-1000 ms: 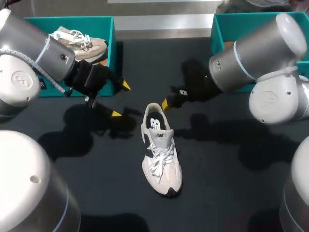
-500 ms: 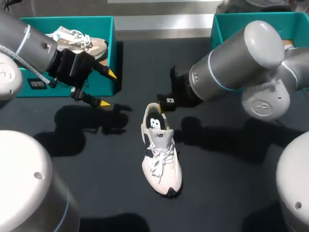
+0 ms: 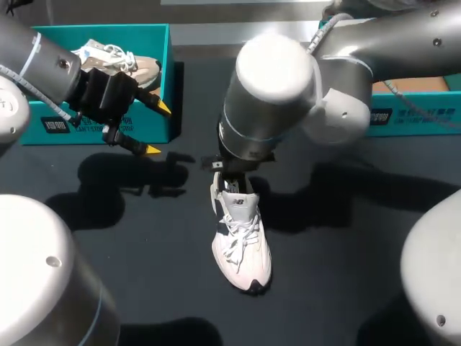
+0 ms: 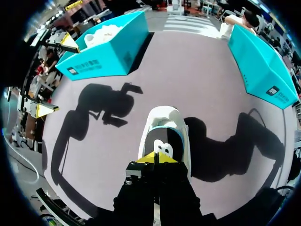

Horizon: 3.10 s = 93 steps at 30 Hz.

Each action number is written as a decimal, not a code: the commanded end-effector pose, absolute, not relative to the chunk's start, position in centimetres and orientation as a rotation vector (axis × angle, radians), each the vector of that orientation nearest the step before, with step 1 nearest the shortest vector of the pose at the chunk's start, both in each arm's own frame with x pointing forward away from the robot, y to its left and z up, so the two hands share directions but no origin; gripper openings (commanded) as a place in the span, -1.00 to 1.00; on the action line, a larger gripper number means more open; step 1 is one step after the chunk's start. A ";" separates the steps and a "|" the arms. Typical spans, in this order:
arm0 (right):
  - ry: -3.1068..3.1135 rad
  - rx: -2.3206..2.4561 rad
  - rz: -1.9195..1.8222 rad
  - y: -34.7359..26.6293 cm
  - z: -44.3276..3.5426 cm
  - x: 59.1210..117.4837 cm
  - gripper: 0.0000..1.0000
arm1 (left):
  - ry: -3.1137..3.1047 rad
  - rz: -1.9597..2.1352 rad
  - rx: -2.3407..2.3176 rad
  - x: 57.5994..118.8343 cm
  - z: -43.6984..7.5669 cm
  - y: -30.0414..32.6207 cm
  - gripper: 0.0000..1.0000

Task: Take the shoe out of the shoebox, open the shoe tongue, remove and reinsert the insole, then place the shoe into the shoebox

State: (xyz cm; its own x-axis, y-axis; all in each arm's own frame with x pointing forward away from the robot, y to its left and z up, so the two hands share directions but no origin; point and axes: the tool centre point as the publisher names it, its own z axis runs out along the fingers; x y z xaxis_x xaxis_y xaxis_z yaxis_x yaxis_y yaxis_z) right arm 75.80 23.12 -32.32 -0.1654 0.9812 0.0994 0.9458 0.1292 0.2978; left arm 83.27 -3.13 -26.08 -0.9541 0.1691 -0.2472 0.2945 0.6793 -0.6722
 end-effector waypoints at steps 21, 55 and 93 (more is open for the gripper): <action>2.102 1.944 0.153 21.7 -38.0 77.3 -1.00 | 2.728 -1.131 0.379 83.3 -26.0 -3.1 1.00; 2.266 1.861 0.220 21.3 -40.7 80.7 -1.00 | 2.728 -1.131 0.379 83.3 -26.0 -3.1 1.00; 2.390 2.222 -0.045 22.7 -34.8 72.3 1.00 | 2.728 -1.131 0.379 83.3 -26.0 -3.1 1.00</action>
State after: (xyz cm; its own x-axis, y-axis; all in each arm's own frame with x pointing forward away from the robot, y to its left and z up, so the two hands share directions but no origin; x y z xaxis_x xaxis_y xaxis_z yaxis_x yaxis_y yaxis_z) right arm 72.59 22.53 -34.31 -0.0698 0.9953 0.0673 0.9913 0.0768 -0.1069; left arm 83.31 -3.13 -26.06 -0.9542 0.1694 -0.2467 0.2944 0.6787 -0.6728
